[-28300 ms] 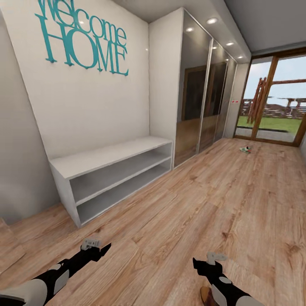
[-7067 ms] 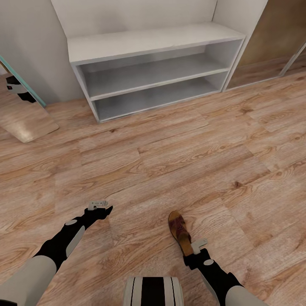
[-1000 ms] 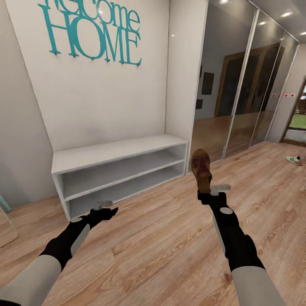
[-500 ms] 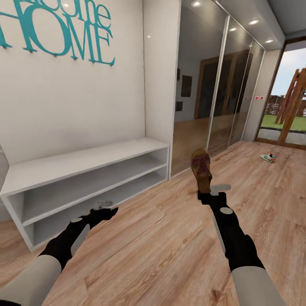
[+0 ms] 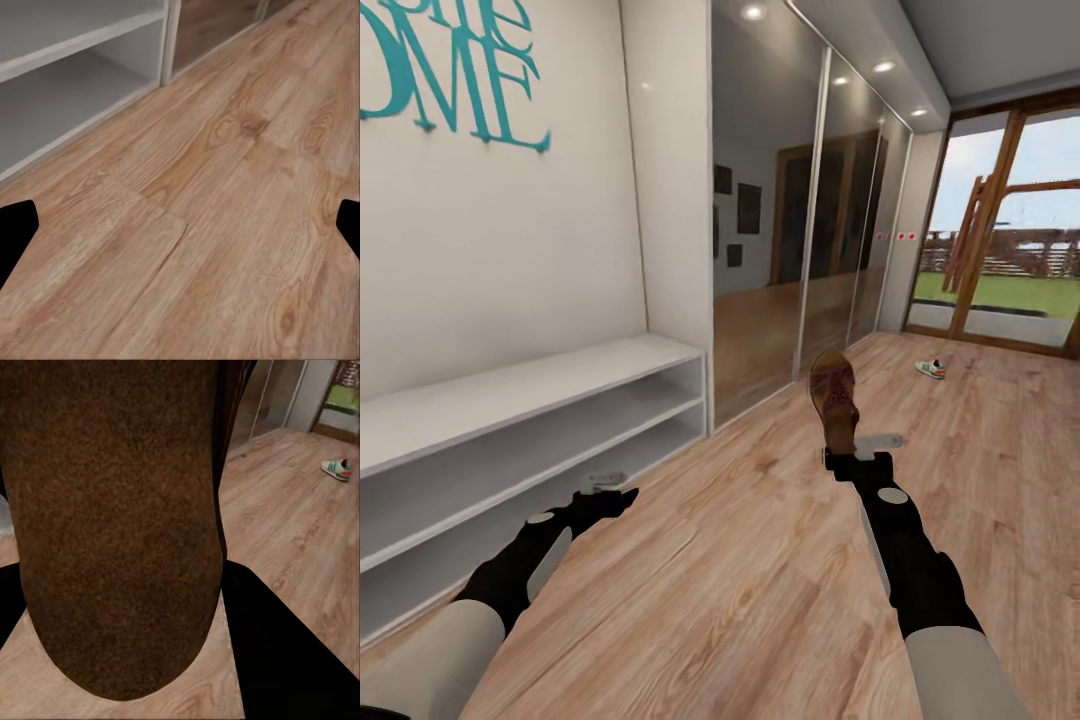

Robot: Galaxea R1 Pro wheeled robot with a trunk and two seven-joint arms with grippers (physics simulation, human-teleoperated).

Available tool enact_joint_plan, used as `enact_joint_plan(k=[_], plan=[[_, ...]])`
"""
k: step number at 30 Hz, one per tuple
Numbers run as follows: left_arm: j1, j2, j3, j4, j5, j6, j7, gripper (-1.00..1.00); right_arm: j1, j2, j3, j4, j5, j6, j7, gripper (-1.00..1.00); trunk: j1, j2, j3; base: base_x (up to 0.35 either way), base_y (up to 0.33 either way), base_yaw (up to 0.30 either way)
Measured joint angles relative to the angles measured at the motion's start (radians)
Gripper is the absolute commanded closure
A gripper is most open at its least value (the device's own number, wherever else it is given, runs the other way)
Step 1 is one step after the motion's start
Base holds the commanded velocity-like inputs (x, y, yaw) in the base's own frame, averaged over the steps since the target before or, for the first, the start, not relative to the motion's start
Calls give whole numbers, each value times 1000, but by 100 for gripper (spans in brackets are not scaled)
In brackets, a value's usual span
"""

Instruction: Pick up the two gym shoes and the two sandals from the corridor floor and place them onto the hallstand (shoe rack) in the corridor, making sure they are on the rack and not on the floor. Arrange them so the two gym shoes are next to each other and the two sandals are next to each other.

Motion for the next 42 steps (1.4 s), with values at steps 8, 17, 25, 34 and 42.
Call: enact_joint_plan(k=[8,17,25,34,42], plan=[[0,0,0,0,0,0,0,-100,0,-1,-7,2,-1,-1,1,100,0,0,4,286,-204,-99],[0,-12,0,1,0,0,0,-100,0,0,-10,1,-1,0,-3,100,0,0,4,286,-204,-1],[0,-21,0,1,-2,0,0,-100,0,0,-10,1,-1,0,-4,100,0,0,9,286,-203,-189],[0,-22,0,2,-2,0,0,-100,0,1,-9,3,-1,0,-4,100,0,0,18,313,-121,-253],[2,-27,1,4,-1,1,0,-100,0,1,-7,6,1,-1,-3,100,0,0,22,345,-6,-83]])
